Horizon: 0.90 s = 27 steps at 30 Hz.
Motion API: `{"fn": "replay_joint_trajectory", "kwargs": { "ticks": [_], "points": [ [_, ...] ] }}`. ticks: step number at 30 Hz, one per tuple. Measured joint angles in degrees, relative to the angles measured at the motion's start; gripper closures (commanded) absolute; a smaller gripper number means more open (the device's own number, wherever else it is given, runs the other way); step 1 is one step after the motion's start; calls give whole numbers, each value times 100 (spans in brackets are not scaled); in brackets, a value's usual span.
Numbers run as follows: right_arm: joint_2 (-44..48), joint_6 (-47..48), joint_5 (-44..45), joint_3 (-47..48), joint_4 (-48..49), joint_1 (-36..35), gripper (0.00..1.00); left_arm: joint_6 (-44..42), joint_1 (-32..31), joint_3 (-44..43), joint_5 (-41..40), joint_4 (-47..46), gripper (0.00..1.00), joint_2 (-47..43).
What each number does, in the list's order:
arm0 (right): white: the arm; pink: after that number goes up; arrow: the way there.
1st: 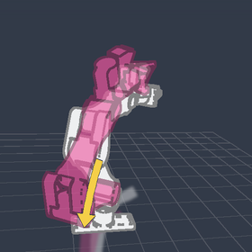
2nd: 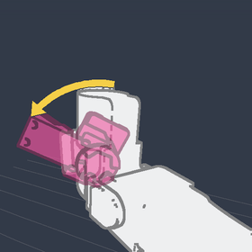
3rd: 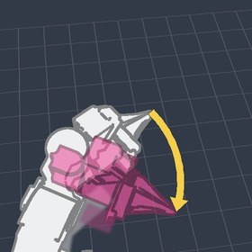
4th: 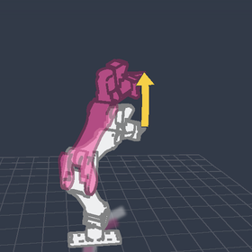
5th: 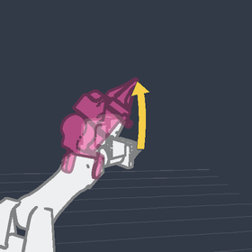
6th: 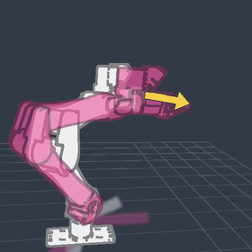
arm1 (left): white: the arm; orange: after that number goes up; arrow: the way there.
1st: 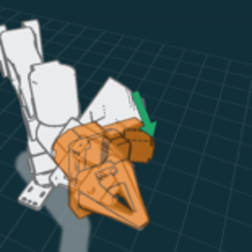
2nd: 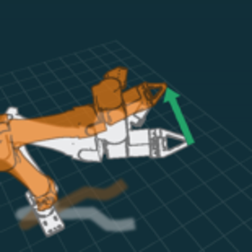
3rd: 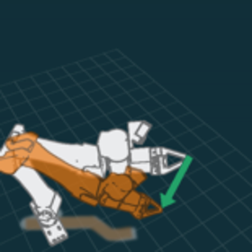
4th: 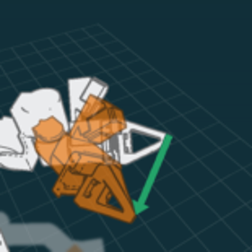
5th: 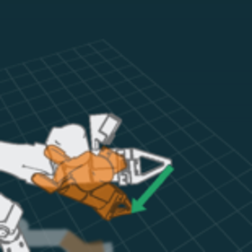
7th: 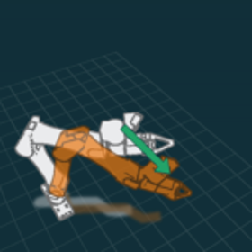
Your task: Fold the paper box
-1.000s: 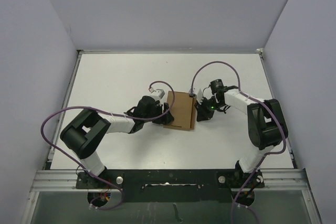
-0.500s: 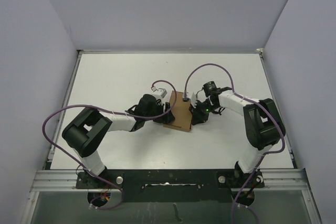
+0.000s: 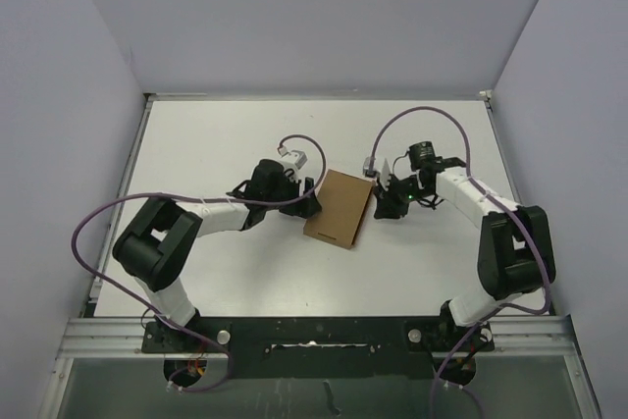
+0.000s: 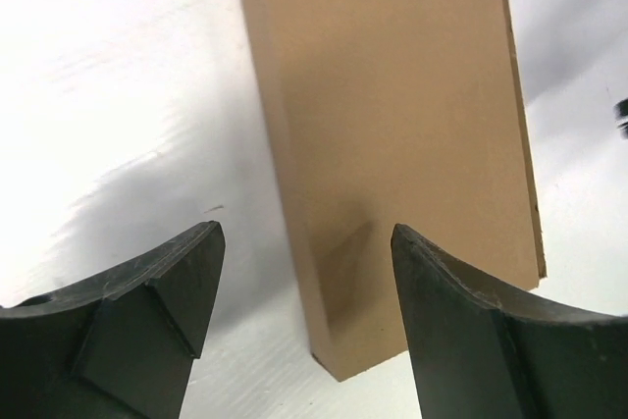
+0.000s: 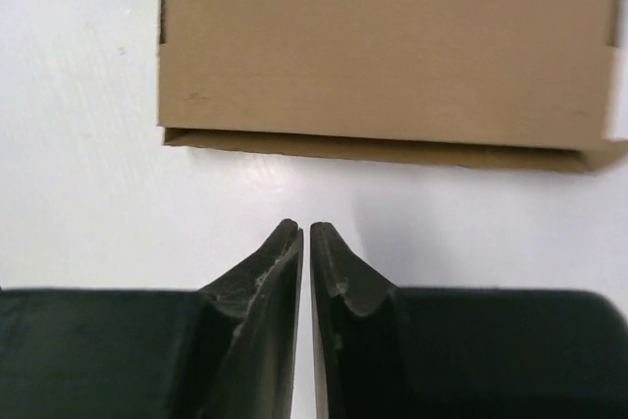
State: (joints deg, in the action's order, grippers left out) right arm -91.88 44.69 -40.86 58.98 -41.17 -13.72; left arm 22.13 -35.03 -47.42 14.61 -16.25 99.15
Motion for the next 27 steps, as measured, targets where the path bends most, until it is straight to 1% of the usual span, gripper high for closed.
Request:
{"fn": "replay_joint_trajectory", "kwargs": {
  "ticks": [2,4,5,6,7,8,9,11,12,15,18,20,23,27],
  "points": [
    [162,-227,-66,0,181,256,80,-57,107,-68,-31,160,30,-52],
    [278,-667,-142,0,538,509,78,-85,155,-74,-120,361,34,-216],
    [308,-870,-151,0,752,599,79,-85,160,-72,-164,490,40,-352],
    [317,-1095,-133,0,1001,695,82,-68,155,-63,-195,581,49,-494],
    [313,-1233,-111,2,1158,748,90,-24,136,-17,-240,627,58,-715],
    [282,-1346,-76,20,1281,776,96,31,114,76,-267,651,66,-984],
    [192,-1458,-37,111,1351,778,99,109,92,168,-275,658,73,-1189],
    [-221,-1622,22,592,1370,765,100,297,0,522,-315,654,80,-1768],
    [-463,-1663,52,879,1368,761,100,393,-57,686,-319,649,82,-1969],
    [-1360,-1652,236,1967,1414,647,100,680,-256,1211,-317,638,83,-2315],
    [-1974,-1534,428,2627,1298,503,100,975,-413,1665,-232,623,83,-2225],
    [-2339,-1480,544,2973,1167,361,100,1093,-433,1755,-175,612,83,-2002],
    [-2741,-1423,656,3265,973,219,100,1207,-433,1718,-79,439,82,-1510],
    [-2968,-1294,730,3289,697,140,100,1283,-433,1449,26,214,81,-955]
  ]
}}
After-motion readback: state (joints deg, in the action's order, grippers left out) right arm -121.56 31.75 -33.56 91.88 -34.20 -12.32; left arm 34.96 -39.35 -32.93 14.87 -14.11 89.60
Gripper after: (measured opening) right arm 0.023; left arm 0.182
